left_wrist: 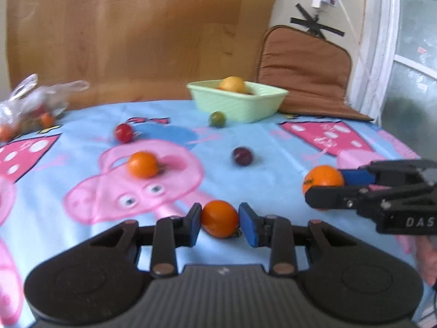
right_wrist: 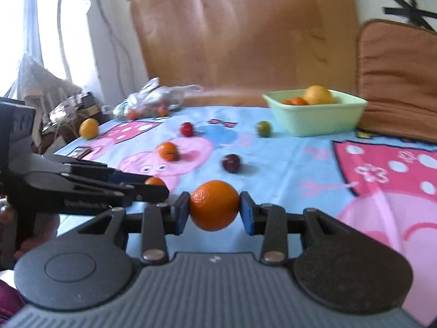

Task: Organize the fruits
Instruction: 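Bring both fruits back and set them on the cloth, opening both tools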

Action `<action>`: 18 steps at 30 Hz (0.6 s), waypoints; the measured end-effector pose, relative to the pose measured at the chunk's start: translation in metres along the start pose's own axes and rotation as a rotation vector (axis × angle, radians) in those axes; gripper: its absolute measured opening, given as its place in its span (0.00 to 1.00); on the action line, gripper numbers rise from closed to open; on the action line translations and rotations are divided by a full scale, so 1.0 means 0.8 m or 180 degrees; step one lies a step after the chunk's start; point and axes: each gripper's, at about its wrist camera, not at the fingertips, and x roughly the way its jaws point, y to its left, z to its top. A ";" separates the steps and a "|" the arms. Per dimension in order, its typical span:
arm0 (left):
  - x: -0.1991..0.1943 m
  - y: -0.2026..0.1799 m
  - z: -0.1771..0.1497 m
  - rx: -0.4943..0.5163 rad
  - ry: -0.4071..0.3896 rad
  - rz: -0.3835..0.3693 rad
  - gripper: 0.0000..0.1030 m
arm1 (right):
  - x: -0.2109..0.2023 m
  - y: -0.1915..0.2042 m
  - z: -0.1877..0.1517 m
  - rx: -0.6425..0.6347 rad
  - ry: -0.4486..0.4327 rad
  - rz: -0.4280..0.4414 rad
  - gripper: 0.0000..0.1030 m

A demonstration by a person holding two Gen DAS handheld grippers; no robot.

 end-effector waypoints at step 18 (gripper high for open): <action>-0.004 0.006 -0.014 0.0031 -0.0045 0.0018 0.50 | -0.014 0.024 -0.042 -0.0372 0.0216 -0.0147 0.46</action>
